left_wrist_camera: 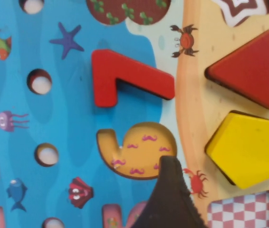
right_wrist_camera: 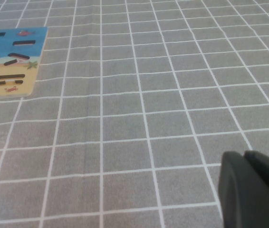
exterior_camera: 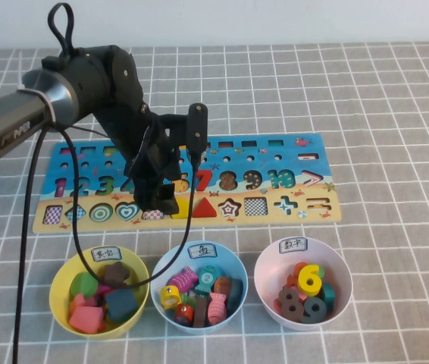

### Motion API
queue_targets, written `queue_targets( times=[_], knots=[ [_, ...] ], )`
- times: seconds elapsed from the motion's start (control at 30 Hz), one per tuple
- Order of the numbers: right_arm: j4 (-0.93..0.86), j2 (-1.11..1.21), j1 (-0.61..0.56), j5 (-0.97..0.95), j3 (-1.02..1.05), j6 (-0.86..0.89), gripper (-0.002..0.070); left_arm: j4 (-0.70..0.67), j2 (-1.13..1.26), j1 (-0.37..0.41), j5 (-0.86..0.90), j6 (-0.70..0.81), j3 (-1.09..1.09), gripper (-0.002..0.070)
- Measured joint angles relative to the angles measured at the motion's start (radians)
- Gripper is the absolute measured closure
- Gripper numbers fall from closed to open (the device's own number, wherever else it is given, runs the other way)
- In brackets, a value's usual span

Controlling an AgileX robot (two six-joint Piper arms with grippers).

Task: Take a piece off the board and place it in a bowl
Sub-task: Pick up the "Pentagon"

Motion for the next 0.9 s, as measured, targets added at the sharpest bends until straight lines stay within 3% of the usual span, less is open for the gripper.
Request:
queue_targets(
  times=[0.9],
  knots=[
    [0.0, 0.0, 0.0, 0.0, 0.0, 0.0, 0.0694, -0.013, 0.035, 0.0, -0.022, 0.0, 0.0, 0.0203]
  ],
)
